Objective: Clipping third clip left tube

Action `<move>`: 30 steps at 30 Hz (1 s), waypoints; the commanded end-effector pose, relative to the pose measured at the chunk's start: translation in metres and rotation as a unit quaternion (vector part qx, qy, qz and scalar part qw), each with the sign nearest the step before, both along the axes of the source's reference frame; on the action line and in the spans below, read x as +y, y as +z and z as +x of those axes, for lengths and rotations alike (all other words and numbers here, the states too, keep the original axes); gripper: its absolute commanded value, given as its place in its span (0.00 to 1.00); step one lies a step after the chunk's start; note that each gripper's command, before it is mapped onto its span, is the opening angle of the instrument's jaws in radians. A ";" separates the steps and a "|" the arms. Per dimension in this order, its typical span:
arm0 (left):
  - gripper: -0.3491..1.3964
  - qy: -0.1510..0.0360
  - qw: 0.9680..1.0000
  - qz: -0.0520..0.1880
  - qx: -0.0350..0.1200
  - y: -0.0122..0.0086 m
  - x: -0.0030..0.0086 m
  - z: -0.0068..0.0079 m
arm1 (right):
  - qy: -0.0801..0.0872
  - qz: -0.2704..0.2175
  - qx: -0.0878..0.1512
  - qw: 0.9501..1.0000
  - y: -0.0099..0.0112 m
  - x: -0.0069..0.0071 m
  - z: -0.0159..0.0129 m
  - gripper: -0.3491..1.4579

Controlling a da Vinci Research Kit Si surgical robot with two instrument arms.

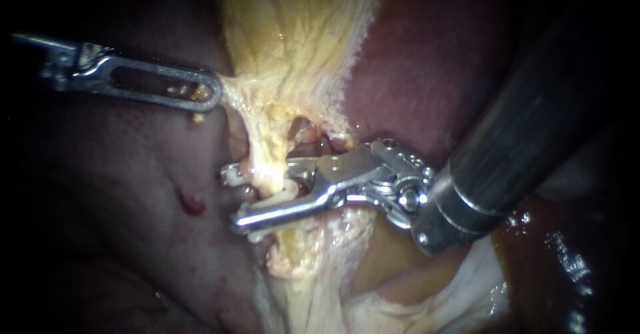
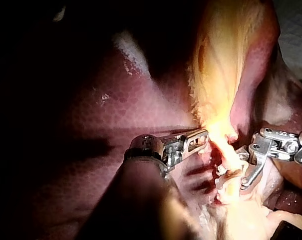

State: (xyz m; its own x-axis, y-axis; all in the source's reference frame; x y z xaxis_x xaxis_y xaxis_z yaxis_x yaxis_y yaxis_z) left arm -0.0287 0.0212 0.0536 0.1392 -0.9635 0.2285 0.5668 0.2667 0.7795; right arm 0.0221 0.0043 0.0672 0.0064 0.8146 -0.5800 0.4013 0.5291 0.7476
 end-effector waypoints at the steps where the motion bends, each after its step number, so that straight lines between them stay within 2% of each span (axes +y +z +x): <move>1: 0.00 0.000 1.000 0.000 0.000 0.0000 0.0000 0.0000 | 0.001 0.000 -0.002 1.000 0.0000 0.0000 -0.0002 0.29; 3: 0.00 0.000 1.000 0.000 0.000 0.0000 0.0000 0.0000 | 0.002 0.001 -0.004 1.000 0.0001 0.0000 -0.0007 0.18; 11: 0.00 0.000 1.000 0.000 0.000 0.0000 0.0000 0.0000 | 0.009 0.002 -0.010 1.000 0.0005 0.0001 -0.0009 0.00; 14: 0.00 0.000 1.000 0.000 0.000 0.0000 0.0000 0.0000 | -0.006 -0.002 0.000 1.000 0.0005 0.0001 -0.0010 0.00; 15: 0.00 0.000 1.000 0.000 0.000 0.0000 0.0000 0.0000 | -0.019 -0.008 0.008 1.000 0.0005 0.0001 -0.0010 0.00; 19: 0.00 0.000 1.000 0.000 0.000 0.0001 0.0000 0.0000 | -0.034 -0.030 -0.018 0.999 0.0005 0.0001 -0.0009 0.00; 30: 0.00 0.000 1.000 0.000 0.000 0.0002 0.0000 0.0000 | -0.037 -0.033 -0.023 0.999 0.0009 0.0000 -0.0007 0.00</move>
